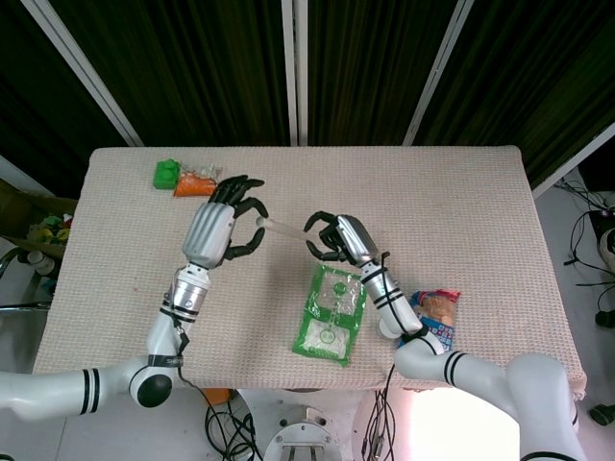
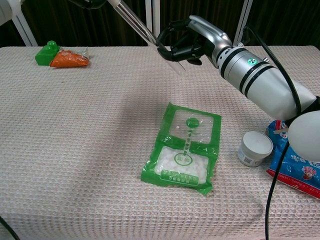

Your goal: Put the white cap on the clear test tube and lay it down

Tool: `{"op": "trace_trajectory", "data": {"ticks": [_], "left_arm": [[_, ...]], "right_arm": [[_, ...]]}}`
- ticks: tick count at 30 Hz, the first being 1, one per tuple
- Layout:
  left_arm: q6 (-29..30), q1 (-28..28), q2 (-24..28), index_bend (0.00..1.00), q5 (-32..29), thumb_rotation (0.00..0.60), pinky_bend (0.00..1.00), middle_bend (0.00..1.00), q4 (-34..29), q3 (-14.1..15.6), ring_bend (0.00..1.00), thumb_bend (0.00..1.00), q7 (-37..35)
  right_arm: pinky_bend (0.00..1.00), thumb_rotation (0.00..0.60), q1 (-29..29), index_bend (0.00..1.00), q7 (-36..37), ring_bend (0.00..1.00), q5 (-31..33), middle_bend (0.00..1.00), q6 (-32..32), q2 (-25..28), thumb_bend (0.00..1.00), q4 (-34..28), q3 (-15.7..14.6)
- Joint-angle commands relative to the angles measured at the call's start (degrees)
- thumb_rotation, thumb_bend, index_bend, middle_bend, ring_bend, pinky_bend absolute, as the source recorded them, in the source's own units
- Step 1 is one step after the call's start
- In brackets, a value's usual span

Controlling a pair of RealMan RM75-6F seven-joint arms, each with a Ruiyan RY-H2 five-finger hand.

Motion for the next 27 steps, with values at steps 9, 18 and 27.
{"op": "trace_trajectory", "data": {"ticks": [9, 18, 27], "left_arm": [[0.00, 0.12, -0.91, 0.59, -0.69, 0.600, 0.11, 0.18, 0.46, -0.32, 0.10, 0.48, -0.81], [-0.32, 0.13, -1.75, 0.59, -1.23, 0.600, 0.11, 0.18, 1.33, -0.51, 0.10, 0.48, -1.74], [-0.59, -0.04, -2.15, 0.59, -1.10, 0.600, 0.11, 0.18, 1.85, -0.51, 0.10, 0.48, -1.69]], "right_arm": [[1.00, 0.600, 0.42, 0.95, 1.07, 1.00, -0.14, 1.00, 0.78, -1.23, 0.76, 1.31, 0.59], [1.00, 0.600, 0.69, 0.96, 2.25, 1.00, -0.41, 1.00, 1.23, -1.68, 0.77, 1.21, 0.89], [1.00, 0.600, 0.83, 0.96, 2.11, 1.00, -0.37, 1.00, 1.34, -1.72, 0.77, 1.05, 1.02]]}}
